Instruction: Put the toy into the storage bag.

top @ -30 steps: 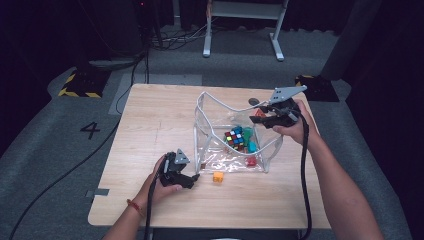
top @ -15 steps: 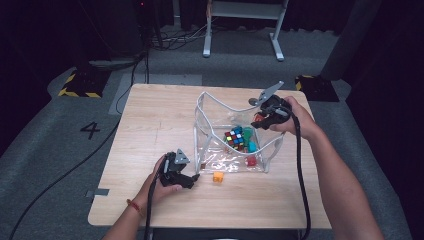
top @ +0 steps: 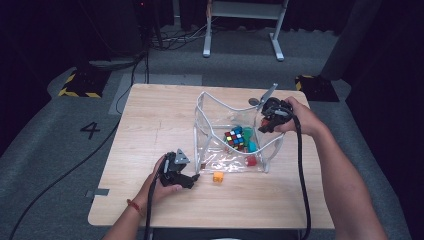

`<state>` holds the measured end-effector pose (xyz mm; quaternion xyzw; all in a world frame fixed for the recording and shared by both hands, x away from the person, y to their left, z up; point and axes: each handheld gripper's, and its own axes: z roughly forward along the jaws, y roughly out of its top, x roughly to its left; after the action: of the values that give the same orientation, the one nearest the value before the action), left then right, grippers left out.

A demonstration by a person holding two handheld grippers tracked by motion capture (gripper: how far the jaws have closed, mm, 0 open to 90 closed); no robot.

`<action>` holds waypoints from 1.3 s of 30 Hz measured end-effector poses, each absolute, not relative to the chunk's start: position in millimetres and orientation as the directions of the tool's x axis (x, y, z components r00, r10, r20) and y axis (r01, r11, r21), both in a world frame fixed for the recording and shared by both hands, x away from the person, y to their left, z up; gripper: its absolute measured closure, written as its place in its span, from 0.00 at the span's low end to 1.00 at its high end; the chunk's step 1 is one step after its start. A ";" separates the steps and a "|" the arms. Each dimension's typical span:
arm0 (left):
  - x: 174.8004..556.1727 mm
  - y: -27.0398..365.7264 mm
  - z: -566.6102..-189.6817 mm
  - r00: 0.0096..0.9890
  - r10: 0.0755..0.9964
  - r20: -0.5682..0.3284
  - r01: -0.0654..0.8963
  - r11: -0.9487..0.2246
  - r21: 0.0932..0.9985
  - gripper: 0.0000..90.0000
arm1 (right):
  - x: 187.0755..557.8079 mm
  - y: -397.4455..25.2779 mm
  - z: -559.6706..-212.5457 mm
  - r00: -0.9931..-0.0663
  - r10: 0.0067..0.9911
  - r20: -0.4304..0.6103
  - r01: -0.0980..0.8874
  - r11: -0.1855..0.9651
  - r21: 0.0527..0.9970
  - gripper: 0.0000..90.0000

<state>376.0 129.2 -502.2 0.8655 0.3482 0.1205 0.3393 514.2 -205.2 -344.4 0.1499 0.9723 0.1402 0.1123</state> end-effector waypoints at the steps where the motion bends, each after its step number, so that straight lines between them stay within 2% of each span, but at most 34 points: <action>1: 375.8 129.2 -502.2 0.728 0.685 -0.030 0.523 -0.527 0.670 0.13 | 514.4 -206.5 -344.0 -0.932 0.311 -0.185 0.248 0.921 0.300 0.66; 13: 376.3 128.9 -502.5 0.731 0.682 -0.031 0.520 -0.527 0.672 0.13 | 510.3 -223.3 -334.5 -0.922 0.337 -0.192 0.277 0.919 0.280 0.65; 21: 376.4 129.0 -502.4 0.730 0.683 -0.028 0.519 -0.528 0.672 0.13 | 506.1 -228.8 -333.0 -0.919 0.342 -0.195 0.272 0.910 0.313 0.60; 29: 376.3 129.0 -502.4 0.729 0.684 -0.028 0.520 -0.527 0.672 0.13 | 496.1 -235.1 -328.6 -0.913 0.368 -0.175 0.267 0.864 0.427 0.52; 32: 376.3 129.0 -502.4 0.729 0.684 -0.027 0.519 -0.527 0.673 0.13 | 489.3 -238.7 -323.5 -0.905 0.398 -0.153 0.267 0.810 0.523 0.47; 35: 376.2 128.9 -502.5 0.728 0.685 -0.028 0.520 -0.526 0.673 0.13 | 478.8 -243.3 -316.1 -0.888 0.420 -0.189 0.241 0.774 0.586 0.41; 36: 376.2 128.9 -502.4 0.728 0.685 -0.027 0.520 -0.527 0.673 0.13 | 473.6 -244.7 -313.9 -0.872 0.455 -0.183 0.263 0.749 0.608 0.38; 39: 376.2 128.9 -502.5 0.728 0.685 -0.028 0.520 -0.526 0.673 0.13 | 461.6 -251.2 -308.7 -0.847 0.493 -0.202 0.241 0.693 0.680 0.35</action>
<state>376.2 128.9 -502.5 0.8650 0.3482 0.1208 0.3404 461.6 -251.2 -308.7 0.2036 0.9006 0.3350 0.1877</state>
